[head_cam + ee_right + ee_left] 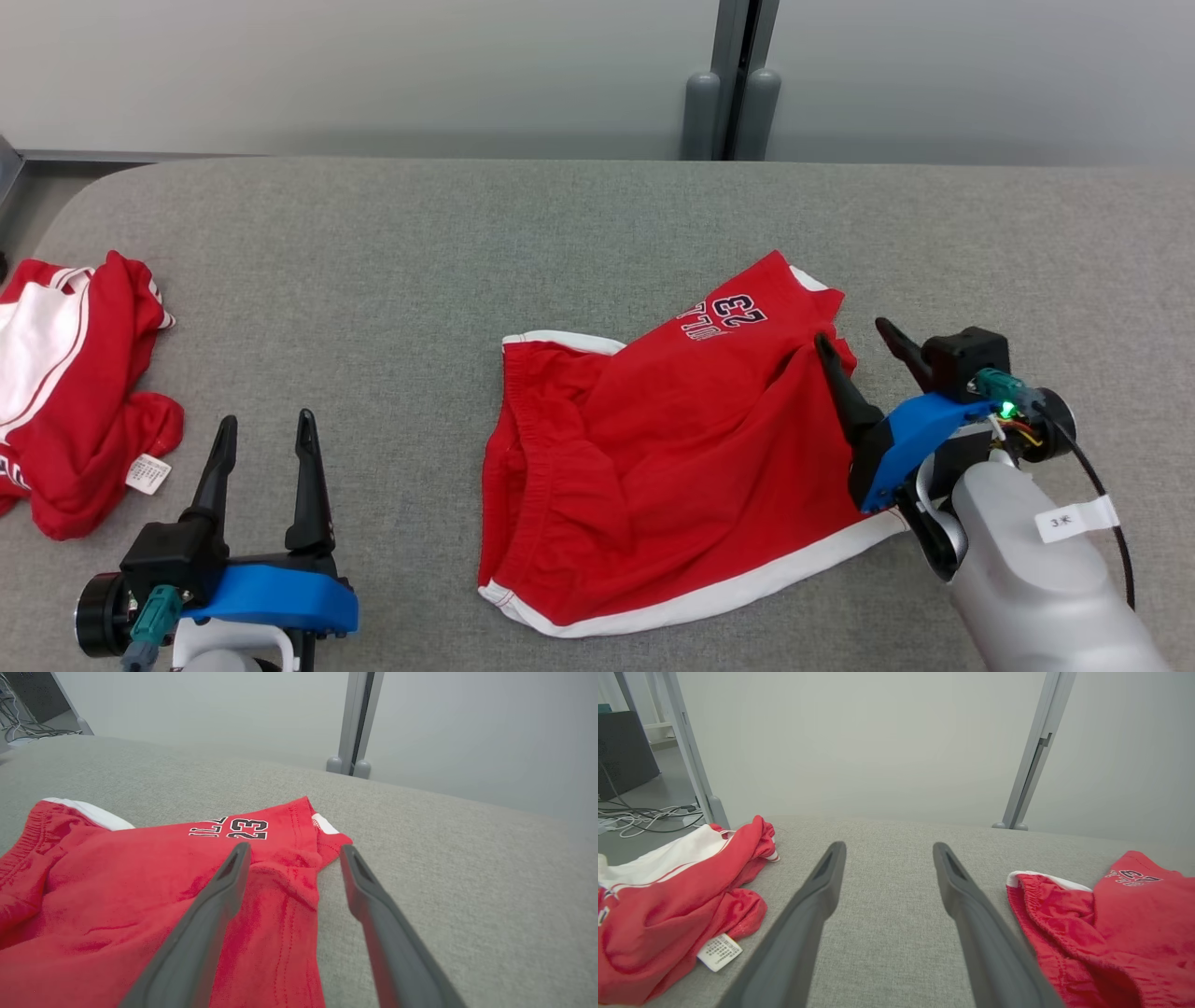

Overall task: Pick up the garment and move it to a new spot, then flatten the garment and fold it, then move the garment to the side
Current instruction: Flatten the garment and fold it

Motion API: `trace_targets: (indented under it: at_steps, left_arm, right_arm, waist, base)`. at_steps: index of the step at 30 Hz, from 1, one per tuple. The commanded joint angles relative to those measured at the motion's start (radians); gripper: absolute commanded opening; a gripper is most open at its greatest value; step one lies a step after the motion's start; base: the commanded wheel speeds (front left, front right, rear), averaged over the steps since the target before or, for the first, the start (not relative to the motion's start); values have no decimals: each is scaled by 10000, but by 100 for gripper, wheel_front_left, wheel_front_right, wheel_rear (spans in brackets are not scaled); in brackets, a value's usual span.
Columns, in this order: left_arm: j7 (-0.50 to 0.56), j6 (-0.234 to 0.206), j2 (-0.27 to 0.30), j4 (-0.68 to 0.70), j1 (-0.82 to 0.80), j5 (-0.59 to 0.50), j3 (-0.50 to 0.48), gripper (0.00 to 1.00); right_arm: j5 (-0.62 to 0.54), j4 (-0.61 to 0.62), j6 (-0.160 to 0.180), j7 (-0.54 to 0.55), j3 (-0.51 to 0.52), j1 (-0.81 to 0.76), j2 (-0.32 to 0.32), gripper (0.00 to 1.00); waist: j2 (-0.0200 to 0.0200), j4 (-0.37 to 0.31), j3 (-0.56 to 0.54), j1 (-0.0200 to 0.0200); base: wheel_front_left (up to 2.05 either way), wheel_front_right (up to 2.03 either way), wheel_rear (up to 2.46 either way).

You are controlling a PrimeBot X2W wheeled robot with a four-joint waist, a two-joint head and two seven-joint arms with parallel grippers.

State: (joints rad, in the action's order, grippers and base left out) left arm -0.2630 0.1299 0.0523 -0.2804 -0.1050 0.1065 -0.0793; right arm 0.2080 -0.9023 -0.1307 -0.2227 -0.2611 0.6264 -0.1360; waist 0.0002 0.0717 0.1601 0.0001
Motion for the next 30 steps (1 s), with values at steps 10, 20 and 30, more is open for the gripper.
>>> trace_targets:
  at_steps: [10,20,30]
  left_arm:
    - [-27,14,54,-3,434,-132,-93,100]
    - [-28,14,160,-123,895,-214,-30,100]
    - [-28,14,138,-238,1292,-298,37,100]
  right_arm:
    - [226,3417,-1,-435,1233,-1943,-245,100]
    - [-348,6167,-1,-433,2171,-4897,484,100]
    - [-602,6720,-1,-433,2153,-6537,834,100]
  waist:
    - [-2,-364,-581,-1]
    - [-2,-478,-1058,-1]
    - [-2,-532,-1424,-1]
  base:
    - [0,0,0]
    - [0,0,0]
    - [0,0,0]
